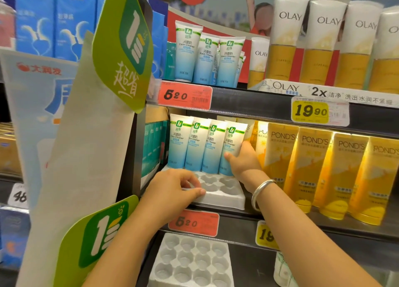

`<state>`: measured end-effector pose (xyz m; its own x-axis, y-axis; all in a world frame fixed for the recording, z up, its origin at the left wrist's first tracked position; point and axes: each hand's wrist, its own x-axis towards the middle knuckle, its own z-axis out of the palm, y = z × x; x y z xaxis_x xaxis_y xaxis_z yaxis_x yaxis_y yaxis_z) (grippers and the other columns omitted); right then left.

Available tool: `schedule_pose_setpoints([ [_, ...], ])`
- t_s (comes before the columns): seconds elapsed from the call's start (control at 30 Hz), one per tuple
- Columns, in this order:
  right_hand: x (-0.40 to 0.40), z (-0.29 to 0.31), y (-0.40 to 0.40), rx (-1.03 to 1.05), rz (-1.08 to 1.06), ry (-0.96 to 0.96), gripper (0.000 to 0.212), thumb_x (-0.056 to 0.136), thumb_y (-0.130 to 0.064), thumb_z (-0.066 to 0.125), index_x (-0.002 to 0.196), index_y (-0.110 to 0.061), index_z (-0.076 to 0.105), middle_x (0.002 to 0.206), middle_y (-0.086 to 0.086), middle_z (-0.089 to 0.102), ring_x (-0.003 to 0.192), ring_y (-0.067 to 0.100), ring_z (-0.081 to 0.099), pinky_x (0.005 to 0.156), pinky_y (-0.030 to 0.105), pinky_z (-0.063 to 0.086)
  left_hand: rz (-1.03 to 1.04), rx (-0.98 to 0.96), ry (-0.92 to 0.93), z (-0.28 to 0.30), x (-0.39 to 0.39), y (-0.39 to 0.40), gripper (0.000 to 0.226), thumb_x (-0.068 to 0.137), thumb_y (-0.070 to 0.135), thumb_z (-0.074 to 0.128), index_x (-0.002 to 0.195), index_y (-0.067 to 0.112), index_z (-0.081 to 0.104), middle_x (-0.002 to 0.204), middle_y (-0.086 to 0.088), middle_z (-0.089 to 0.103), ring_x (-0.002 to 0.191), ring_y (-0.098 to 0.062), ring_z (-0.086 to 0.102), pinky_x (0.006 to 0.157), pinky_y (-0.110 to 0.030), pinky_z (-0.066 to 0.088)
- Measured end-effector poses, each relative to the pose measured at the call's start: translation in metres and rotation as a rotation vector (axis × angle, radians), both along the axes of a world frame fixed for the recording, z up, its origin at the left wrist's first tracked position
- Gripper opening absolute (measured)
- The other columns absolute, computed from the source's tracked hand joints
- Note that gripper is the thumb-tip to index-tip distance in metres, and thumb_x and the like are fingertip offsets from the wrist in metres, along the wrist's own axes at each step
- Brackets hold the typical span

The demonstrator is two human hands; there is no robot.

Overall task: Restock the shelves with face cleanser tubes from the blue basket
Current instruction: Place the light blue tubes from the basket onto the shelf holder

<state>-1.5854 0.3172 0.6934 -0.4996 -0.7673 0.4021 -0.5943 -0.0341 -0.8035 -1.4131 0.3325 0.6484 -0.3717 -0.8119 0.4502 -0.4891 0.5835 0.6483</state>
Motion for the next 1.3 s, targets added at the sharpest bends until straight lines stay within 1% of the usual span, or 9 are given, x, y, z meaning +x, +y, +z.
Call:
schedule_pose_setpoints([
  [0.27, 0.001, 0.003, -0.005, 0.066, -0.026, -0.006, 0.034, 0.09, -0.015, 0.055, 0.121, -0.01, 0.041, 0.133, 0.011, 0.05, 0.122, 0.03, 0.049, 0.097, 0.042, 0.048, 0.034, -0.009, 0.005, 0.003, -0.006, 0.003, 0.009, 0.079, 0.04, 0.067, 0.077, 0.035, 0.061, 0.083, 0.017, 0.06, 0.08, 0.001, 0.054, 0.07, -0.018, 0.048],
  [0.43, 0.013, 0.008, 0.015, 0.079, -0.042, 0.019, 0.033, 0.094, -0.024, 0.049, 0.124, -0.01, 0.042, 0.13, 0.01, 0.051, 0.116, 0.027, 0.053, 0.073, 0.025, 0.048, 0.082, -0.134, 0.101, 0.011, -0.008, 0.015, 0.01, 0.083, 0.034, 0.065, 0.093, 0.03, 0.066, 0.102, 0.011, 0.06, 0.096, -0.004, 0.053, 0.084, -0.022, 0.042],
  [0.53, 0.028, 0.006, 0.042, -0.075, 0.073, 0.065, 0.036, 0.095, -0.023, 0.049, 0.128, -0.014, 0.039, 0.123, 0.003, 0.05, 0.11, 0.017, 0.052, 0.052, 0.005, 0.045, 0.08, -0.206, 0.266, 0.017, 0.001, 0.026, 0.005, 0.085, 0.027, 0.063, 0.089, 0.03, 0.064, 0.097, 0.013, 0.058, 0.089, 0.001, 0.054, 0.072, -0.01, 0.039],
  [0.6, 0.032, 0.006, 0.06, -0.168, 0.054, 0.103, 0.025, 0.094, -0.026, 0.049, 0.119, -0.019, 0.05, 0.111, -0.004, 0.055, 0.105, 0.015, 0.058, 0.061, 0.009, 0.049, 0.018, -0.185, 0.364, 0.02, 0.007, 0.032, 0.007, 0.086, 0.025, 0.063, 0.084, 0.031, 0.065, 0.09, 0.018, 0.061, 0.082, 0.007, 0.057, 0.064, -0.004, 0.041],
  [0.67, 0.032, 0.008, 0.075, -0.208, 0.022, 0.111, 0.014, 0.094, -0.026, 0.049, 0.103, -0.022, 0.058, 0.1, -0.003, 0.062, 0.095, 0.017, 0.063, 0.069, 0.021, 0.055, -0.067, -0.114, 0.451, 0.024, 0.01, 0.036, 0.011, 0.085, 0.022, 0.063, 0.08, 0.031, 0.066, 0.08, 0.02, 0.065, 0.075, 0.011, 0.058, 0.06, -0.001, 0.042],
  [0.83, 0.022, -0.02, 0.12, -0.093, 0.1, -0.098, 0.019, 0.093, -0.02, 0.05, 0.077, -0.025, 0.059, 0.074, -0.004, 0.065, 0.061, 0.007, 0.064, 0.047, 0.013, 0.045, -0.302, 0.169, 0.669, 0.0, 0.009, 0.055, 0.019, 0.084, 0.011, 0.064, 0.074, 0.027, 0.068, 0.065, 0.012, 0.068, 0.062, 0.003, 0.061, 0.06, -0.008, 0.047],
  [0.97, -0.007, -0.102, 0.176, 0.136, 0.048, -0.284, 0.018, 0.093, -0.018, 0.051, 0.077, -0.019, 0.059, 0.068, -0.004, 0.063, 0.049, 0.003, 0.06, 0.055, 0.021, 0.045, -0.31, 0.471, 0.584, -0.073, -0.008, 0.091, 0.016, 0.084, 0.011, 0.063, 0.078, 0.024, 0.068, 0.071, 0.006, 0.067, 0.061, -0.002, 0.061, 0.061, -0.016, 0.05],
  [1.13, -0.053, -0.199, 0.263, 0.325, -0.044, -0.425, 0.023, 0.093, -0.009, 0.05, 0.071, -0.014, 0.055, 0.068, 0.003, 0.059, 0.047, 0.002, 0.057, 0.043, 0.012, 0.043, -0.284, 0.731, 0.403, -0.157, -0.041, 0.141, 0.011, 0.085, 0.011, 0.063, 0.081, 0.021, 0.067, 0.064, 0.007, 0.063, 0.058, -0.002, 0.061, 0.056, -0.015, 0.047],
  [1.3, -0.107, -0.264, 0.374, 0.418, -0.179, -0.661, 0.022, 0.095, -0.014, 0.047, 0.074, -0.015, 0.051, 0.071, 0.007, 0.055, 0.056, 0.01, 0.054, 0.052, 0.019, 0.038, -0.364, 0.957, 0.225, -0.219, -0.106, 0.212, 0.011, 0.088, 0.008, 0.059, 0.088, 0.017, 0.066, 0.072, 0.0, 0.064, 0.069, -0.012, 0.061, 0.058, -0.019, 0.048],
])
